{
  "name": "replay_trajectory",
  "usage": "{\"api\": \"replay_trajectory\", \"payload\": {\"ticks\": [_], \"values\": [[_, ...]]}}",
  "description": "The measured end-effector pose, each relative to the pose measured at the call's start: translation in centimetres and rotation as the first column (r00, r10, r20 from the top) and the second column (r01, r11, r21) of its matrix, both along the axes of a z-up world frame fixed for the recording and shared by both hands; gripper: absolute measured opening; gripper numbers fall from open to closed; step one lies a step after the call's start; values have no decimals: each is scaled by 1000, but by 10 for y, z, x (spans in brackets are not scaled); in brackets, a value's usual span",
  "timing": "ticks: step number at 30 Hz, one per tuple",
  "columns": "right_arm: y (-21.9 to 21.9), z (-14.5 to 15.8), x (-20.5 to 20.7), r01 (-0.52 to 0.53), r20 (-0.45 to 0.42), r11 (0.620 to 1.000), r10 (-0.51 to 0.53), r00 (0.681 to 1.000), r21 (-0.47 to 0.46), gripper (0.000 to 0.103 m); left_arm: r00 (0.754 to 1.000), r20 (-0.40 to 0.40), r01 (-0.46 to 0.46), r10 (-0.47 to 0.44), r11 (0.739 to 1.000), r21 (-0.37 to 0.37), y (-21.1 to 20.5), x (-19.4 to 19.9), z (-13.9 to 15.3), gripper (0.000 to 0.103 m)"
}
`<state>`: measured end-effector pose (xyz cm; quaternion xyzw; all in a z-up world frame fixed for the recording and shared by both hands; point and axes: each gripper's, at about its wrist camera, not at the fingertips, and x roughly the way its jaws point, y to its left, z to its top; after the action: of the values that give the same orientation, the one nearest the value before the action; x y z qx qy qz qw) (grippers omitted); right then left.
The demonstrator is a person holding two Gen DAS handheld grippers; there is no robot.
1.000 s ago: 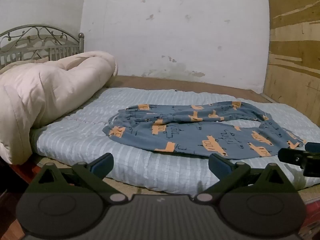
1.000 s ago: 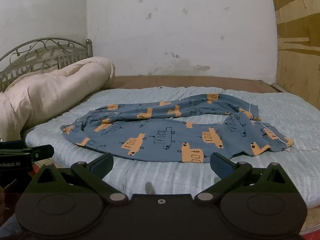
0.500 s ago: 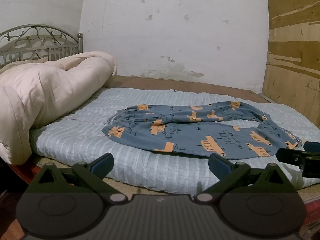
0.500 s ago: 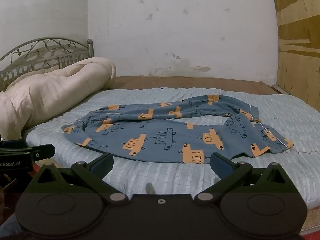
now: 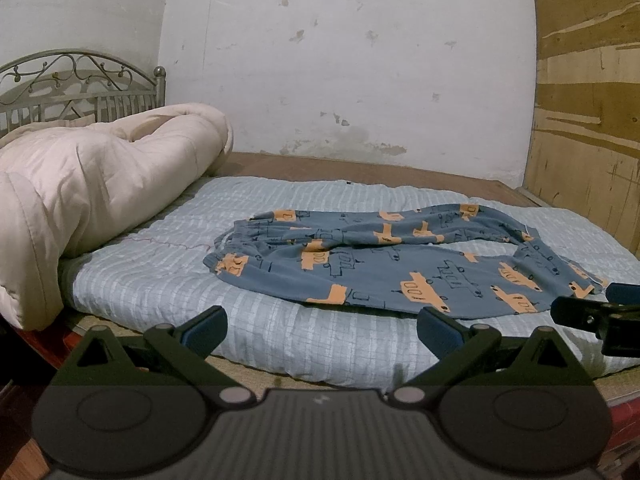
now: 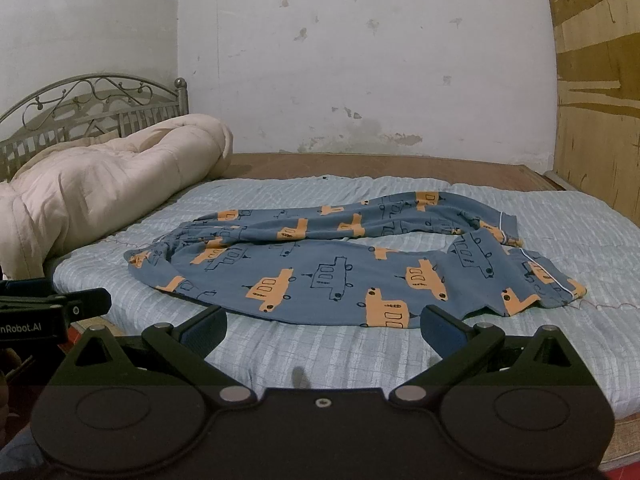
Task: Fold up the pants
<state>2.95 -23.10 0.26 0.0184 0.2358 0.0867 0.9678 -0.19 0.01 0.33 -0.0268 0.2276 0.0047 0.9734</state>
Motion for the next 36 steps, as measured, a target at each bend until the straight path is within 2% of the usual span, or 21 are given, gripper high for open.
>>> {"api": "replay_trajectory", "payload": {"ticks": [36], "values": [[3, 3, -5, -1, 5, 1000, 1, 1000, -4, 102, 1000, 6, 7, -7, 1000, 3, -8, -2, 7, 102]]}}
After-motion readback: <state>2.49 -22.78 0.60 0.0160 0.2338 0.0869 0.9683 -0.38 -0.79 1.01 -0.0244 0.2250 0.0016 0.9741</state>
